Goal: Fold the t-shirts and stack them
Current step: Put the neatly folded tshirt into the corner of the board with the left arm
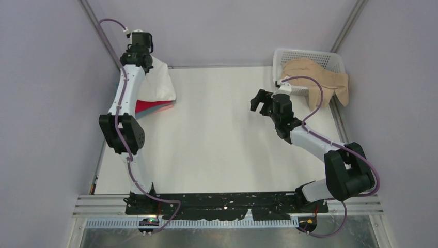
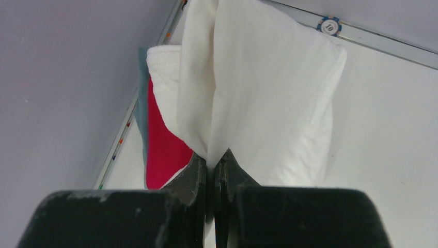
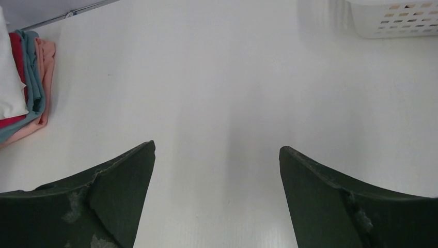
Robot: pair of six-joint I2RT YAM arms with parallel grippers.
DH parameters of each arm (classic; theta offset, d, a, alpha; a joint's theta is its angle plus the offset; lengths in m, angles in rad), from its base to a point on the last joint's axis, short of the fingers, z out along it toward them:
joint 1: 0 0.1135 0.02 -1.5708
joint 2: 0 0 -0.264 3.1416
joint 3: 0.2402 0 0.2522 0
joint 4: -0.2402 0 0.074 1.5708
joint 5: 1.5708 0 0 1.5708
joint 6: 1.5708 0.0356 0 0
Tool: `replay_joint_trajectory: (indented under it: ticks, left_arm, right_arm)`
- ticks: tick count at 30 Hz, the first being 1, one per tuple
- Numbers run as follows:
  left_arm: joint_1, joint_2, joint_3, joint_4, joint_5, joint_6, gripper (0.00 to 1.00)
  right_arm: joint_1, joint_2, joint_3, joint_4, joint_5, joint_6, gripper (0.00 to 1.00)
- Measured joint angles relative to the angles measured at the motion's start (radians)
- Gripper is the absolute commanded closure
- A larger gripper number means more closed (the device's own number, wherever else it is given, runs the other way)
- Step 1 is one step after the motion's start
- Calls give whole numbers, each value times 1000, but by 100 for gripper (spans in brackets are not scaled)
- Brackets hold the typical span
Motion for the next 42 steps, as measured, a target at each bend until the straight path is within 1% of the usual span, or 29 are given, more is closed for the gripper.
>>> replay_joint_trajectory:
  ticks: [5, 10, 14, 19, 23, 24, 26, 28, 29, 32, 35, 36, 42]
  left_arm:
    - [64, 12, 0, -8, 16, -37, 100]
    - [116, 38, 1, -4, 70, -55, 100]
    - [158, 78, 1, 0, 107, -61, 100]
    - [211, 134, -2, -2, 142, -107, 100]
    - [254, 139, -47, 5, 172, -136, 100]
    - [261, 139, -58, 12, 183, -138, 99]
    - [275, 141, -70, 14, 204, -143, 82]
    - [285, 146, -70, 16, 220, -148, 79]
    - [288, 150, -69, 16, 225, -153, 75]
    - [295, 171, -57, 13, 232, -153, 44]
    - [302, 200, -35, -5, 238, -153, 4]
    - [304, 208, -26, -16, 239, -156, 1]
    - [324, 216, 38, -113, 222, -190, 1]
  right_arm:
    - [0, 0, 2, -8, 3, 0, 5]
    - [0, 0, 6, -13, 3, 0, 5]
    - [0, 0, 6, -13, 4, 0, 5]
    - [0, 0, 6, -13, 11, 0, 5]
    - [0, 0, 6, -14, 14, 0, 5]
    - [0, 0, 7, -14, 14, 0, 5]
    - [0, 4, 12, -15, 14, 0, 5]
    - [0, 9, 17, -17, 14, 0, 5]
    - [0, 12, 20, -19, 14, 0, 5]
    - [0, 20, 24, -21, 14, 0, 5]
    - [0, 24, 29, -22, 14, -1, 5]
    - [0, 24, 29, -23, 14, 0, 5]
    - [0, 19, 41, -43, 57, 0, 5]
